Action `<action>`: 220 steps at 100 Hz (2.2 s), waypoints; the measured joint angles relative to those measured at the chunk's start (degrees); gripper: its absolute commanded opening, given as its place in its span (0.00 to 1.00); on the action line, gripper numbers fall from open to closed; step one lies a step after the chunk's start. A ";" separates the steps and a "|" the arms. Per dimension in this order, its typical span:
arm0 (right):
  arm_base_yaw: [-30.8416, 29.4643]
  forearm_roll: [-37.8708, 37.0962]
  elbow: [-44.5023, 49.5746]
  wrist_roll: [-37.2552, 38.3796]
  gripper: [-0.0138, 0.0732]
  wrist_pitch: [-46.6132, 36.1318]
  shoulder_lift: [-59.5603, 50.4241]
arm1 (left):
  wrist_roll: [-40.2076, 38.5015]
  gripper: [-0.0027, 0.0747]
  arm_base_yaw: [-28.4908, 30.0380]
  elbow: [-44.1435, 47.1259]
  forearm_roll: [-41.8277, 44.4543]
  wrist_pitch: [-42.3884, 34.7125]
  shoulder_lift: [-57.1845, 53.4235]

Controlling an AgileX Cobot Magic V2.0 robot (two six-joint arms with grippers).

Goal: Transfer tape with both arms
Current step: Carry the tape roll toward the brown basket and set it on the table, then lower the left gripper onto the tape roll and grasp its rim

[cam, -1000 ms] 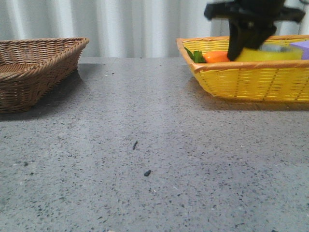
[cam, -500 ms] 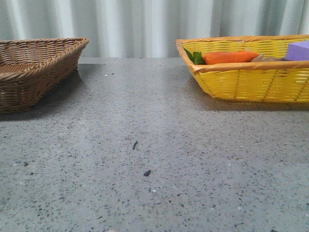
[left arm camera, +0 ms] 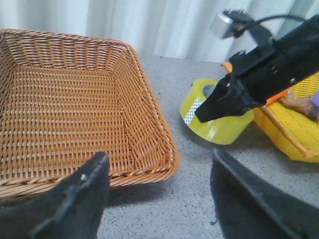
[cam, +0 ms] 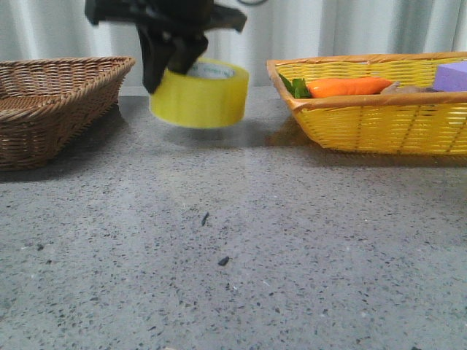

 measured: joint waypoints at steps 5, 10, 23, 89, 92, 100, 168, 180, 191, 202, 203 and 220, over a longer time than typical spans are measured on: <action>0.00 -0.13 0.00 0.15 0.43 0.00 0.23 | 0.00 0.55 0.00 0.00 0.00 0.65 0.00; 0.00 -0.16 0.00 0.23 0.56 -0.12 0.23 | 0.00 0.55 0.00 0.00 0.00 1.25 0.00; 0.00 -0.16 -0.68 0.29 0.74 -0.13 -1.45 | 0.00 0.55 0.00 0.00 -0.76 2.37 0.00; 0.00 -2.34 32.73 0.43 0.08 -4.33 -57.96 | 11.60 0.48 -6.58 -19.31 -4.57 0.74 17.79; 0.00 -3.10 36.44 0.43 0.08 -6.97 -61.05 | 12.14 0.48 -7.23 -21.04 -4.57 1.73 19.99; 0.00 -4.45 46.80 0.43 0.08 -12.63 -70.64 | 12.85 0.48 -8.71 -26.41 -4.57 4.47 27.00; -1.53 -7.28 68.59 7.70 0.09 -18.86 -104.87 | 13.37 0.57 -9.59 -69.45 -2.90 31.56 76.79; -1.53 -6.40 68.59 8.85 0.09 -17.34 -104.87 | 12.96 0.62 -9.69 -69.80 1.12 31.78 78.84; -1.53 -6.40 68.59 9.11 0.09 -16.56 -104.87 | 12.26 0.62 -9.69 -69.80 2.72 31.78 80.32; -1.53 -6.40 68.59 9.11 0.09 -16.48 -104.87 | 12.17 0.62 -9.69 -69.80 2.98 31.78 81.65; -1.53 -6.40 68.59 9.11 0.09 -16.48 -104.87 | 12.13 0.62 -9.69 -69.80 2.98 31.78 81.75; -1.53 -6.40 68.59 9.11 0.09 -16.48 -104.87 | 12.01 0.62 -9.69 -69.80 2.98 31.63 84.50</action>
